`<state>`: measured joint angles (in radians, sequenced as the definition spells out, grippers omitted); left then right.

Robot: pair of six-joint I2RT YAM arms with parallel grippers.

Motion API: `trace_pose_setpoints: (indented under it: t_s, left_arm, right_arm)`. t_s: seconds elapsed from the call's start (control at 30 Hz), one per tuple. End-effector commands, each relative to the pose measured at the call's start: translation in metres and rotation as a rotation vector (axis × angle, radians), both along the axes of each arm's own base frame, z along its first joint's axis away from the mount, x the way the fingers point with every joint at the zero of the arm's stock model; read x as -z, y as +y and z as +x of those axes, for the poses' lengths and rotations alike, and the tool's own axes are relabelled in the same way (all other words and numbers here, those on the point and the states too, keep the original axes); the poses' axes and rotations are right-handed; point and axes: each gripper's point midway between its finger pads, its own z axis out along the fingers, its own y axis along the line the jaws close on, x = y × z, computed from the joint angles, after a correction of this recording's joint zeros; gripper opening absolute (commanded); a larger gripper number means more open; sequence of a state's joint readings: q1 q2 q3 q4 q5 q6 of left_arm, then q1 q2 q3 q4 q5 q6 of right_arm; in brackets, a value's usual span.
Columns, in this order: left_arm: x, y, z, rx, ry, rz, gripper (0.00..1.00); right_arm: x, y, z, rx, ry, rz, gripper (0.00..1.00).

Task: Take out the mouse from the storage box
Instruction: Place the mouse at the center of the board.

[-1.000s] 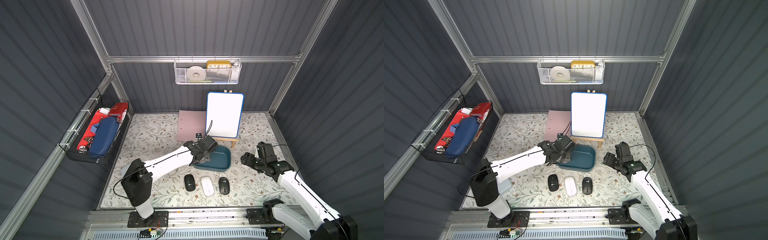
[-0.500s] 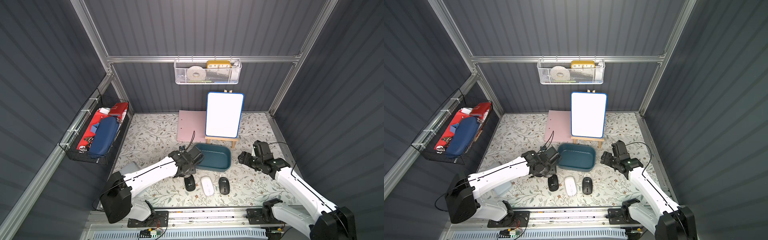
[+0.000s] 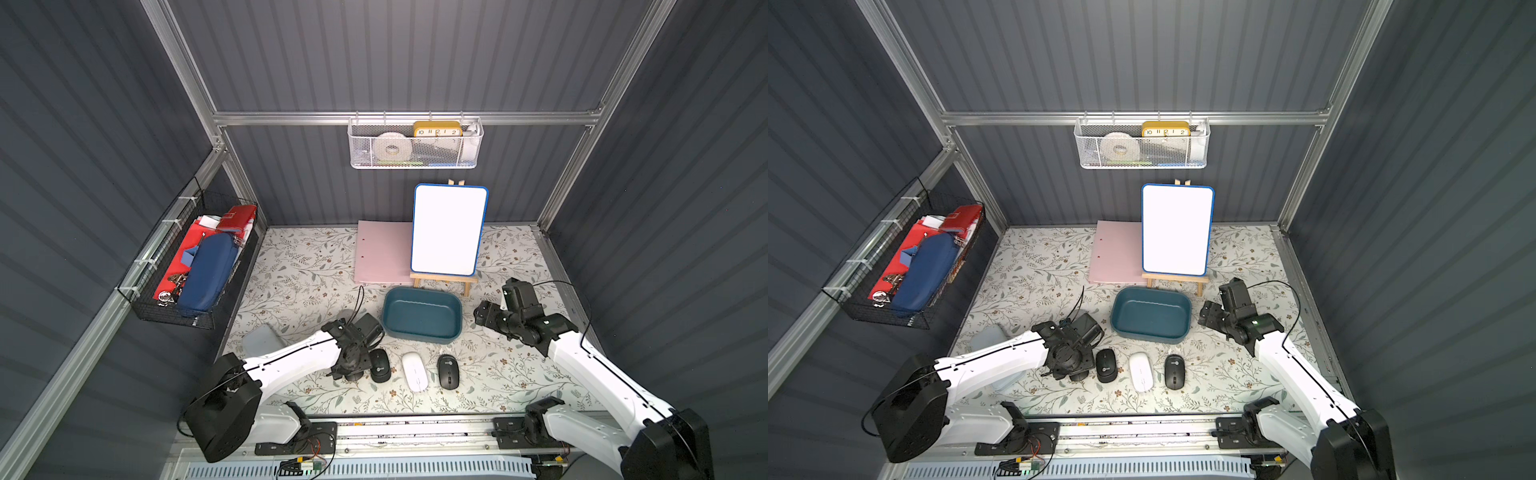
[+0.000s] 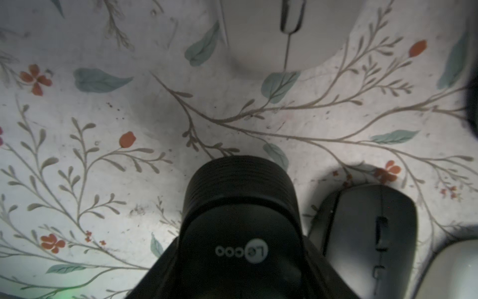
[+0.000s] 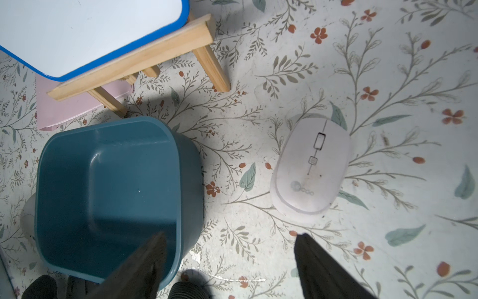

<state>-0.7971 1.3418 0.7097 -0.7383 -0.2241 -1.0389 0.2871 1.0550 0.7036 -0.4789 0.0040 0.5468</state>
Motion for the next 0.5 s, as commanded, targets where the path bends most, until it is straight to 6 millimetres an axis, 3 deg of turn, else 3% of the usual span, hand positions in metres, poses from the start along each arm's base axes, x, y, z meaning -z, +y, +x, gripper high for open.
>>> trace_pose_setpoints:
  t_s: [0.0, 0.13, 0.23, 0.47]
  left_arm:
    - [0.004, -0.005, 0.002, -0.016, -0.003, -0.031, 0.56]
    - [0.012, -0.003, 0.002, -0.010, 0.002, -0.024, 0.56]
    - [0.014, -0.002, 0.003, -0.004, -0.004, -0.011, 0.71]
    - [-0.002, 0.005, 0.012, 0.002, -0.060, 0.022, 0.79]
  right_arm:
    - [-0.006, -0.001, 0.001, 0.019, -0.012, -0.003, 0.82]
    - [-0.005, -0.001, 0.001, 0.021, -0.008, -0.007, 0.82]
    - [-0.007, 0.000, 0.001, 0.019, -0.012, -0.007, 0.82]
    - [-0.010, -0.002, 0.000, 0.021, -0.016, -0.016, 0.82]
